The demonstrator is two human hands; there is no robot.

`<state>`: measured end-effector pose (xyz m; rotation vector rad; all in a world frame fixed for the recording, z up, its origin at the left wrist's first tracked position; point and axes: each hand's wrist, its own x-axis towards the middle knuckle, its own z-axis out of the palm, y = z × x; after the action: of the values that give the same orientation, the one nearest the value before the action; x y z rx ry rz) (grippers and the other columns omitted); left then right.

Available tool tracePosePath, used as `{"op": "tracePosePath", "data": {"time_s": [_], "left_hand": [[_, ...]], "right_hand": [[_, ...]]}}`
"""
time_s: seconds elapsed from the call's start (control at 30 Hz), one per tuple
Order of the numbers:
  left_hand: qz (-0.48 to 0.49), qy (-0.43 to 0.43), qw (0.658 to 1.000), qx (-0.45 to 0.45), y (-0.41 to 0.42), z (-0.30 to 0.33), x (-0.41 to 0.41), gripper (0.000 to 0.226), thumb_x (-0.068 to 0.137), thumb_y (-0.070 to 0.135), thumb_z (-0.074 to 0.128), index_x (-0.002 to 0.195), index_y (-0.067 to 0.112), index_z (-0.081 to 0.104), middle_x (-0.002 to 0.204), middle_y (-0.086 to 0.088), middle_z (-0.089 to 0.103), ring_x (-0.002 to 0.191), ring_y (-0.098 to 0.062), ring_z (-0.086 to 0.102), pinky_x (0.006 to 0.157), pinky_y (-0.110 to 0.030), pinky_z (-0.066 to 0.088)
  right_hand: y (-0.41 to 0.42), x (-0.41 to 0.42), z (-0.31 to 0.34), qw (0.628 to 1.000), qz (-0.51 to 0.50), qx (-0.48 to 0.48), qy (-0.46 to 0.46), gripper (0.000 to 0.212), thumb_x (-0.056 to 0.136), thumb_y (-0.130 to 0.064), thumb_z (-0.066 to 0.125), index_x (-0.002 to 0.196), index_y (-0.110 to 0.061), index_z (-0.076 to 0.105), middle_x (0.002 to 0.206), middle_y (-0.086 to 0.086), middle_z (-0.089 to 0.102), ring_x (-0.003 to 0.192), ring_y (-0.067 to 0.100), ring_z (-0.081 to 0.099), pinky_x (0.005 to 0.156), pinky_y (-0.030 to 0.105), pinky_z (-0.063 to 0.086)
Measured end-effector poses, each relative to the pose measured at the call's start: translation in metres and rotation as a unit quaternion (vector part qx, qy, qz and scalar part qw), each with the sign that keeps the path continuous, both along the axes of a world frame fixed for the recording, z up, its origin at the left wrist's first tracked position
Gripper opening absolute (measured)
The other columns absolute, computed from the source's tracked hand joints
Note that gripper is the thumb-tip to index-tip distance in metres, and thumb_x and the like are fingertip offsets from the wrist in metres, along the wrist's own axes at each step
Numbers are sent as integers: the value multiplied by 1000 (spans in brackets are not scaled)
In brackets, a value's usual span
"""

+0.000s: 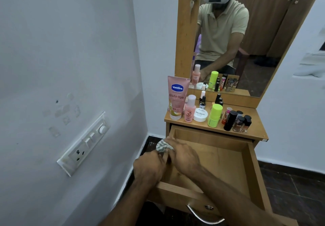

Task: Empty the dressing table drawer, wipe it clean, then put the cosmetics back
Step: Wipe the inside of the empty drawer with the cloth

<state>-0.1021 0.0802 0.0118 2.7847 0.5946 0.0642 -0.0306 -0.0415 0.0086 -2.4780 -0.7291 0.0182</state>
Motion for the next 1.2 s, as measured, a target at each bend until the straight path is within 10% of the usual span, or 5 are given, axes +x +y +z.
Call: {"op": "tracePosePath", "data": {"time_s": [0.57, 1.03, 1.2], "left_hand": [[3, 1, 1000, -7, 3, 2, -1, 42, 100, 45, 37, 90, 20, 70, 79, 7, 67, 71, -14, 61, 73, -29, 51], [80, -101, 990, -54, 2, 4, -2, 24, 107, 37, 30, 97, 23, 48, 87, 5, 53, 77, -15, 51, 79, -36, 46], [59, -109, 992, -35, 4, 2, -3, 36, 107, 41, 30, 103, 22, 60, 94, 2, 68, 77, -16, 57, 83, -38, 53]], "right_hand": [[13, 12, 1, 995, -68, 66, 40, 40, 99, -27, 59, 138, -36, 58, 124, -7, 71, 103, 17, 66, 87, 30, 54], [-12, -11, 26, 969, 193, -27, 149, 26, 82, -39, 78, 103, -24, 74, 102, -5, 56, 97, 16, 57, 84, 40, 52], [-39, -8, 29, 929, 268, -108, 233, 27, 94, -34, 66, 119, -27, 71, 110, -12, 57, 108, 13, 56, 97, 39, 47]]}}
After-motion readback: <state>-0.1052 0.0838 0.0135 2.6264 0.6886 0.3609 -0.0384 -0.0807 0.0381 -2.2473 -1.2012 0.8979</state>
